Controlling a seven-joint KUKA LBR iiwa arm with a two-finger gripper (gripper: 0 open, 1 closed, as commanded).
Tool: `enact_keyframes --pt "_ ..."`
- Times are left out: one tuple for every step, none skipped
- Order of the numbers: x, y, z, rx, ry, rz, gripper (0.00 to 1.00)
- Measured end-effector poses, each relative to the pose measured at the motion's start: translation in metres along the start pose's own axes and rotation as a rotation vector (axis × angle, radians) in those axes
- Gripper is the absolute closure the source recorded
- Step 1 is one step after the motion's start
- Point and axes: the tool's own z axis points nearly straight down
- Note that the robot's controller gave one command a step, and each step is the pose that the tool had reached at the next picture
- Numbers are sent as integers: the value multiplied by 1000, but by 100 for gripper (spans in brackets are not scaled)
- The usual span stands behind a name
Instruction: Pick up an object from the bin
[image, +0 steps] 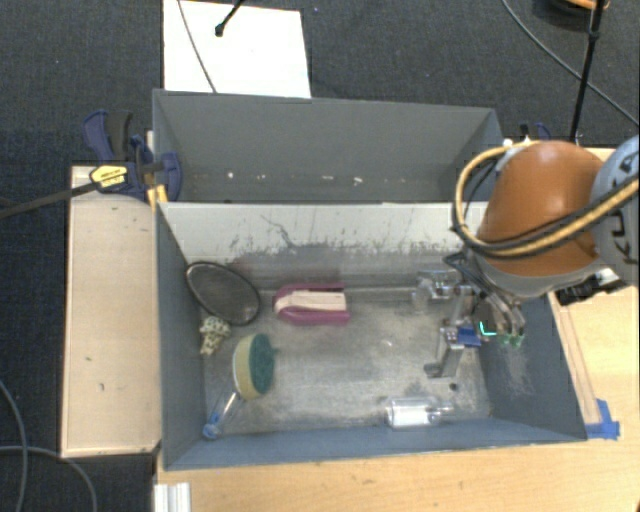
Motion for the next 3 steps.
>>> enact_keyframes --pt "1 -82 57 3 -2 -401 0" --pt "-37 -53 50 2 -13 -453 0" --pt "-32 -139 78 5 -8 -681 0"
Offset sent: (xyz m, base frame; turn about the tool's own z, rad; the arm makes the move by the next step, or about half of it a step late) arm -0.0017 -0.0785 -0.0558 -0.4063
